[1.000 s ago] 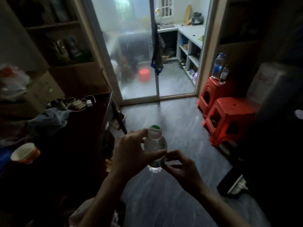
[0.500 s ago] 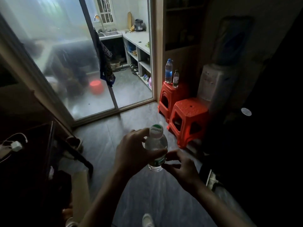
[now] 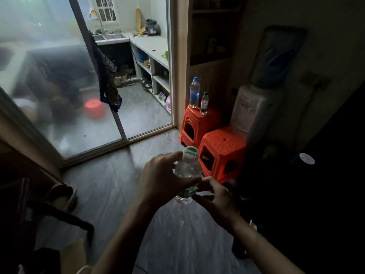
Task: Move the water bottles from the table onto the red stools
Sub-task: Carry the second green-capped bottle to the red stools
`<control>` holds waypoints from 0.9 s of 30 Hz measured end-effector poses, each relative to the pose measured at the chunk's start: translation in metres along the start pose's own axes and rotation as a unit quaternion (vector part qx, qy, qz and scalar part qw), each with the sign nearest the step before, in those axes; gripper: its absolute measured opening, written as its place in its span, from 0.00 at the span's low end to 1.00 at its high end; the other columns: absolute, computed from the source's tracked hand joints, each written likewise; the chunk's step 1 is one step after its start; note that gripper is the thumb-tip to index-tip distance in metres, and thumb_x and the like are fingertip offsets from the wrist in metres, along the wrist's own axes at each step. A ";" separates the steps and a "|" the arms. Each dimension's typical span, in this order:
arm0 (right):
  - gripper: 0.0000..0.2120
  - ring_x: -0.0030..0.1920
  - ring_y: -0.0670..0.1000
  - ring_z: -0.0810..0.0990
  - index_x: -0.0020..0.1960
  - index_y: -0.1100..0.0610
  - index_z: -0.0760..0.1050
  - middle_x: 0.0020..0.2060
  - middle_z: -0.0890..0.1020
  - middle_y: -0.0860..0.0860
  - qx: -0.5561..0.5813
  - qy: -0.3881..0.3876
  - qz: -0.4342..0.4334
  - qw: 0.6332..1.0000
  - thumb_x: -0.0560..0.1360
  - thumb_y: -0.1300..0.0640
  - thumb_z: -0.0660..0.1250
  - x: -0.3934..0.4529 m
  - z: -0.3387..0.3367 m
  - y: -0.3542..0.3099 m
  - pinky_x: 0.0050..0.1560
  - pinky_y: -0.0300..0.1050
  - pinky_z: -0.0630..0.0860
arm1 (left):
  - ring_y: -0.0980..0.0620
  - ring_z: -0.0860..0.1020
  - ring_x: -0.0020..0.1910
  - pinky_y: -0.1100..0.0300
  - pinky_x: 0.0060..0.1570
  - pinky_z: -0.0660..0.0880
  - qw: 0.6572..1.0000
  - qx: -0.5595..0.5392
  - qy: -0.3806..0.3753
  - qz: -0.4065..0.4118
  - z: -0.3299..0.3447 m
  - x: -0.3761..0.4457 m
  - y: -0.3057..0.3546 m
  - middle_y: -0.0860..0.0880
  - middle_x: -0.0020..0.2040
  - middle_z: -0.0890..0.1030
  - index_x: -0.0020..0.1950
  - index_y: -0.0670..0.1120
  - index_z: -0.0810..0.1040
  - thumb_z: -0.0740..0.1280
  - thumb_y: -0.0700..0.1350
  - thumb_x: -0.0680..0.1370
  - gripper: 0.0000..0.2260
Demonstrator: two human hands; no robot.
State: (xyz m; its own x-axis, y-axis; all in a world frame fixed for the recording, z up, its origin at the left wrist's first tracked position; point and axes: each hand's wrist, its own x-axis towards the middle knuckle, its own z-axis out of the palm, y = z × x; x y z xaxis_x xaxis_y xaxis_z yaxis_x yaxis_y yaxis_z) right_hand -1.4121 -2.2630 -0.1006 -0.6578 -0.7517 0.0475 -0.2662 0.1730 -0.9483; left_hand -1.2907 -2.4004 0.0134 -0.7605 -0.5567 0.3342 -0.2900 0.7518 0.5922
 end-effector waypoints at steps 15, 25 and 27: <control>0.13 0.53 0.46 0.82 0.51 0.51 0.77 0.49 0.83 0.48 0.049 0.069 0.031 0.996 0.70 0.55 0.77 0.185 -0.061 0.066 0.50 0.41 0.81 | 0.59 0.79 0.42 0.52 0.40 0.79 0.994 -0.002 -0.110 0.027 0.104 0.208 -0.025 0.59 0.43 0.82 0.53 0.60 0.81 0.68 0.73 0.59 0.28; 0.20 0.32 0.43 0.81 0.48 0.60 0.75 0.36 0.82 0.52 0.109 0.102 0.028 0.988 0.68 0.47 0.77 0.322 -0.127 0.099 0.30 0.33 0.74 | 0.61 0.78 0.39 0.66 0.35 0.73 0.981 0.041 -0.176 0.066 0.171 0.364 -0.010 0.58 0.41 0.83 0.51 0.57 0.81 0.62 0.74 0.59 0.30; 0.21 0.42 0.53 0.84 0.49 0.59 0.76 0.41 0.84 0.54 0.093 0.120 0.029 0.988 0.67 0.44 0.76 0.338 -0.138 0.106 0.39 0.47 0.80 | 0.61 0.78 0.39 0.68 0.35 0.71 0.978 0.041 -0.194 0.070 0.183 0.385 -0.011 0.57 0.42 0.83 0.52 0.56 0.81 0.64 0.72 0.59 0.30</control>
State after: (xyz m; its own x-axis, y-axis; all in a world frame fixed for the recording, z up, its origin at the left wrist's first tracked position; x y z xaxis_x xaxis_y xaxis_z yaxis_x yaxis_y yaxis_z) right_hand -1.7598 -2.4112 -0.1418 -0.8222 -0.5676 0.0423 -0.1034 0.0758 -0.9917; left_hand -1.6861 -2.5582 0.0013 -0.9544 -0.2829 0.0958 -0.2009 0.8453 0.4951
